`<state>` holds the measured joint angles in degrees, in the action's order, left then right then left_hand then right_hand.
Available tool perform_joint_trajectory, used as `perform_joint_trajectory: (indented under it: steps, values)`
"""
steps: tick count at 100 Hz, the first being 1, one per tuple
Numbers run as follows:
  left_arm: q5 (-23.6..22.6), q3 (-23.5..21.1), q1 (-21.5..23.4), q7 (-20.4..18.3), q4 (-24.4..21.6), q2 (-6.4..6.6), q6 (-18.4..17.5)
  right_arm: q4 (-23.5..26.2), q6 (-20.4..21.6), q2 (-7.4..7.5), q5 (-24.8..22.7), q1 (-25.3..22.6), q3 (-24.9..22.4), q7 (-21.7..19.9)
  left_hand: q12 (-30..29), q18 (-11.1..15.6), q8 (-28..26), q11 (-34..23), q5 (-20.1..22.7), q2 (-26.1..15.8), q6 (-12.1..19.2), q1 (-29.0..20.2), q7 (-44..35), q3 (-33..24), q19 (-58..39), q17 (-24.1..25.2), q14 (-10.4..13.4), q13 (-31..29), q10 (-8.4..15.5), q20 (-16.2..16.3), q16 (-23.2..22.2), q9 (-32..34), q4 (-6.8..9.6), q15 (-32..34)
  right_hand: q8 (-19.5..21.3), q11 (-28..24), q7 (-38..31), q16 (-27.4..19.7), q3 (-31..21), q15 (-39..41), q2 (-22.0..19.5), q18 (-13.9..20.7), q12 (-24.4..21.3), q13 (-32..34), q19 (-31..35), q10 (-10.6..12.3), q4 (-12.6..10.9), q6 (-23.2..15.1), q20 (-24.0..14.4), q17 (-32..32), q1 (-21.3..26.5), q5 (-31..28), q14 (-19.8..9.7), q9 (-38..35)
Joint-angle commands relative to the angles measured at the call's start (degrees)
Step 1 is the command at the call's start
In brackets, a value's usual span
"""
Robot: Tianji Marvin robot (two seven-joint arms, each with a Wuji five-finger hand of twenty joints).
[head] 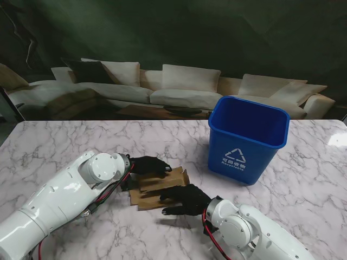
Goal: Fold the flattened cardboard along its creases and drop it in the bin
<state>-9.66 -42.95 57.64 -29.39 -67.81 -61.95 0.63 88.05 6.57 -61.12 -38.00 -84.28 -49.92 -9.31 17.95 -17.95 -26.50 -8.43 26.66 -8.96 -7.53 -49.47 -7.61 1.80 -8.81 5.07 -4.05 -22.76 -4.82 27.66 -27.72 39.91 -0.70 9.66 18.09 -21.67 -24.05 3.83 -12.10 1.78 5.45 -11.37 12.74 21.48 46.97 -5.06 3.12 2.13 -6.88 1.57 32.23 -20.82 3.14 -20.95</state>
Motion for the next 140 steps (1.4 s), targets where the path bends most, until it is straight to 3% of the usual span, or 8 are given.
perform_joint_trajectory:
  steps: [1,26,41,59,80,96,118,140]
  values:
    - [-0.4,0.6,-0.1,-1.5,1.4,-0.03,0.9,1.2,1.1,0.46,0.5,-1.5,-0.7,0.9,-0.5,1.5,0.6,0.4,-0.3,-2.7,1.8,-0.3,0.2,0.9,2.2,0.6,-9.1,1.1,1.7,0.2,1.7,-1.1,-1.43,-1.4,1.2,-1.7,-1.1,2.7,1.1,3.9,-0.4,-4.1,1.0,3.8,5.4,-0.6,-1.6,-0.4,-3.4,2.5,1.5,-2.8,1.8,-2.9]
    - [-0.6,0.9,-0.3,-1.4,1.4,-0.06,1.2,7.7,6.1,0.03,-1.4,-6.7,-5.9,5.0,-0.6,1.0,0.9,0.3,-0.5,-2.2,1.4,-0.5,0.3,0.9,1.6,-0.2,-9.4,0.8,1.3,1.2,1.5,-1.3,-1.39,-1.1,2.9,-8.4,-3.7,13.0,-1.2,17.1,1.2,-4.6,4.3,13.4,18.5,-0.6,-1.5,-1.7,-13.3,11.4,0.9,-9.0,3.2,-11.9]
    - [-0.5,0.9,-0.3,-1.5,1.3,-0.06,1.2,8.3,7.1,-0.12,-4.7,-6.7,-6.5,7.5,-0.6,0.8,1.0,0.3,-0.8,-2.3,1.3,-0.7,0.4,0.9,1.5,-0.4,-9.6,0.5,0.9,1.7,1.4,-1.3,-1.36,-0.9,3.0,-9.9,-3.8,15.4,-1.8,20.4,1.3,-3.6,5.0,12.1,19.9,-0.8,-1.5,-1.7,-16.1,11.5,0.5,-8.5,3.4,-10.5]
    - [-0.3,0.9,-0.3,-1.7,1.1,-0.03,1.5,6.8,6.5,0.44,-5.0,-4.5,-4.9,4.5,-0.7,0.8,1.2,0.6,-1.6,-2.8,0.5,-1.4,0.8,0.8,1.4,-0.6,-9.8,0.5,0.2,2.1,1.2,-2.0,-1.33,-0.8,1.5,-2.2,-0.6,6.2,-2.0,8.1,1.0,-0.3,1.5,2.6,7.8,1.0,-1.3,-1.0,-9.4,3.1,-0.2,-4.2,-0.3,-3.3]
    - [-0.1,0.9,-0.4,-1.9,1.1,-0.01,1.3,2.7,5.6,0.98,-4.3,-0.7,-0.9,1.4,-0.5,0.4,1.2,0.6,-1.6,-2.6,0.3,-1.4,0.7,0.9,1.2,-1.1,-10.2,0.0,-0.1,2.6,1.0,-1.9,-1.32,-0.5,0.4,1.9,1.4,2.0,-1.4,1.8,0.3,1.8,-0.3,-1.5,-0.3,0.3,-1.2,-0.4,-3.5,-1.7,-0.8,-1.1,-1.8,0.8]
    - [0.0,0.9,-0.4,-2.1,1.1,0.05,1.2,0.0,5.0,1.17,-2.8,1.5,2.0,-0.2,-0.5,0.4,1.2,0.7,-1.5,-2.7,0.2,-1.8,0.6,0.8,1.3,-1.1,-10.3,0.0,-0.4,2.8,0.9,-2.0,-1.27,-0.5,1.4,0.2,0.6,5.0,-1.3,6.0,-0.1,-2.6,0.3,2.2,2.6,-2.1,-1.3,-1.0,-3.7,-0.5,-1.1,-0.4,2.3,3.5]
    - [-0.1,-1.1,0.8,-3.0,-1.0,0.64,1.7,-2.1,4.0,1.21,-1.0,3.3,4.3,-1.5,-0.8,-1.2,0.9,2.2,0.0,-2.2,-2.5,-5.3,-0.2,0.3,-0.9,-5.9,-10.6,-0.5,-5.7,4.2,0.6,-5.2,-1.04,-0.2,2.6,-5.1,0.8,11.2,-1.5,13.5,-0.1,-3.7,2.4,8.1,8.3,-2.0,-1.3,-0.8,-6.5,2.5,-1.2,0.3,2.6,1.4]
    - [-3.6,-4.9,3.2,-1.9,-5.2,1.45,-0.7,-4.6,2.4,0.96,0.6,4.7,6.4,-1.5,-1.2,-1.8,-0.1,5.3,1.5,0.7,-2.8,-4.9,-1.3,1.2,-3.3,-9.1,-10.6,0.8,-7.0,6.4,0.6,-14.0,-0.96,-0.4,2.8,-5.5,0.7,10.9,-1.5,12.5,-0.2,-3.2,2.5,6.4,7.8,-1.8,-1.3,-0.6,-6.4,2.0,-0.9,-0.1,2.6,1.0]
